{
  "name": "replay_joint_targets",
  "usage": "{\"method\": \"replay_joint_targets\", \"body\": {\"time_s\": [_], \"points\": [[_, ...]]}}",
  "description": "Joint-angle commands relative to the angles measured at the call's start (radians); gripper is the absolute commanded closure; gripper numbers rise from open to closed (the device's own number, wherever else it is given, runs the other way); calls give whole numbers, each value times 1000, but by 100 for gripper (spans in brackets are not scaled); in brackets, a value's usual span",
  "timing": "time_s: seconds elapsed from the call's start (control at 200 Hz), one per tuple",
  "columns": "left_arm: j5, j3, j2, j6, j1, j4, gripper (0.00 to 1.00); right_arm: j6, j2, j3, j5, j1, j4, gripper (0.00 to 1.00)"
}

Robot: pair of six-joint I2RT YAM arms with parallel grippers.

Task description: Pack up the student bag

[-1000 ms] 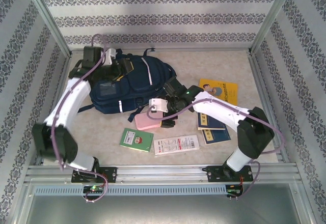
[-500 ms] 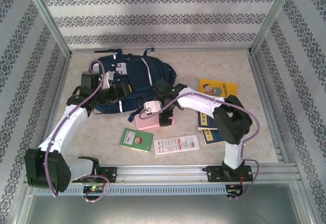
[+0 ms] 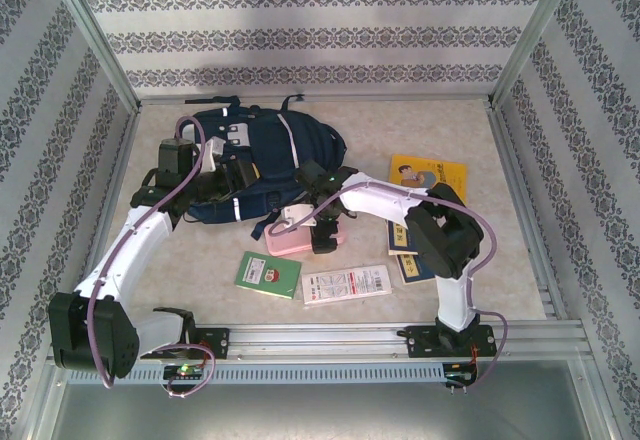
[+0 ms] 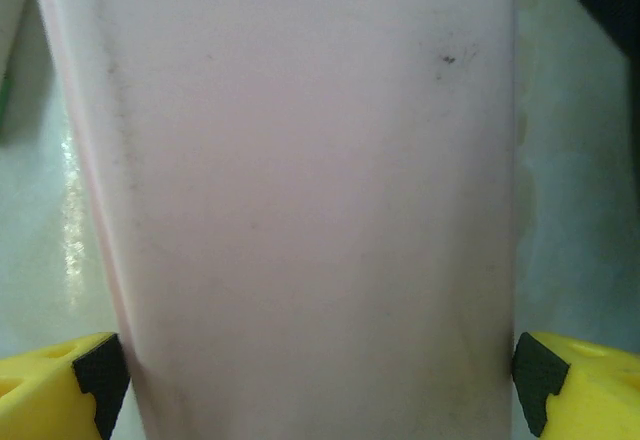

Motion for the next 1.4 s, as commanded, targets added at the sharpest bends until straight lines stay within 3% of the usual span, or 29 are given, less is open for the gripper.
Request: {"method": "replay_joint_targets", "body": {"time_s": [0.0,0.345,0.51,0.66,0.859,1.009,1.084,1.104,1.124,1.279,1.394], "points": [[20,-6,-24,2,2,49,33,20,36,34,24,14,-17,2],[27,-9,-20,-1,2,57,33,24,92,27,67,43,-9,2],[25,-9,-15,-2,2,59,33,26,62,17,72,45,0,12],[8,1,-12,7,2,45,33,30,-8,12,82,44,-8,16],[-99,56,-24,33,3,-53,31,103,-170,-42,67,28,27,16],[-131,81,-65,-14,2,-70,18,196,-290,-119,62,-13,104,17],[-80,63,-78,-58,0,-21,13,228,-344,-152,54,-21,134,18],[-64,58,-77,-71,-1,-9,3,237,-359,-161,54,-24,143,18],[-43,54,-72,-89,-2,7,0,243,-371,-167,54,-25,149,18],[121,36,-13,-159,-33,97,2,292,-443,-192,52,-34,181,18],[150,28,0,-160,-80,115,4,320,-476,-201,38,-49,205,17]]}}
